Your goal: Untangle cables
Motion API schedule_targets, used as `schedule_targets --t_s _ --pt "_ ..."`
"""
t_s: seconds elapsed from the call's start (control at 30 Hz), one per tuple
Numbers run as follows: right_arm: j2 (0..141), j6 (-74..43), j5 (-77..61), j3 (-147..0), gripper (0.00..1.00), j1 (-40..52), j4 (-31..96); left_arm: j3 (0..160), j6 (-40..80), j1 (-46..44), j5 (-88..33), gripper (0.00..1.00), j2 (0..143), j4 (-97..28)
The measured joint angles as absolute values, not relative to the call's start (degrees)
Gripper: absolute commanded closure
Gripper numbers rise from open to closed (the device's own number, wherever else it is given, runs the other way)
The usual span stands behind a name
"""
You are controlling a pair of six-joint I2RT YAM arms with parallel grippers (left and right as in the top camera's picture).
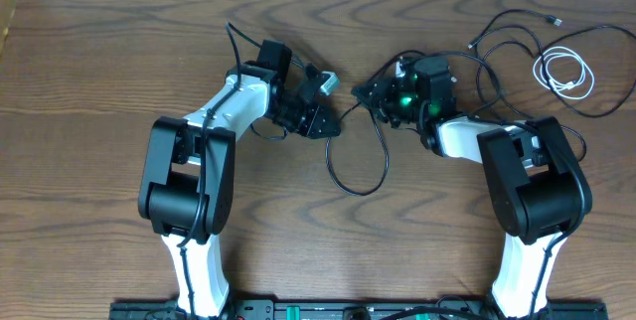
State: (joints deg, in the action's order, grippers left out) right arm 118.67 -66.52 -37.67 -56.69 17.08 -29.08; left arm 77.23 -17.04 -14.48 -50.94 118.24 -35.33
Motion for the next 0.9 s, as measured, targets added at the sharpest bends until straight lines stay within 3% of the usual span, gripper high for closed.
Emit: schedule_targets --t_s 0.17,0.27,0.37,0.9 --pt "118.7 -66.4 -39.2 -56.6 0.79 17.1 -30.5 77.2 -17.0 -14.5 -50.9 0.92 118.2 -35.3" --pt "118.7 -66.5 -40.0 -56.6 0.71 17.0 -30.5 77.2 -17.0 -14.5 -50.9 0.92 118.2 -34.9" --pt "118.7 -66.3 -41.1 -56.6 0.71 17.1 -30.6 77.2 -17.0 -14.5 -50.9 0.92 118.2 -34.8" --pt "118.7 -66.4 -45.6 -56.5 0.94 16.3 -39.0 77.2 -17.0 -14.5 -40.0 0.92 118.2 -34.2"
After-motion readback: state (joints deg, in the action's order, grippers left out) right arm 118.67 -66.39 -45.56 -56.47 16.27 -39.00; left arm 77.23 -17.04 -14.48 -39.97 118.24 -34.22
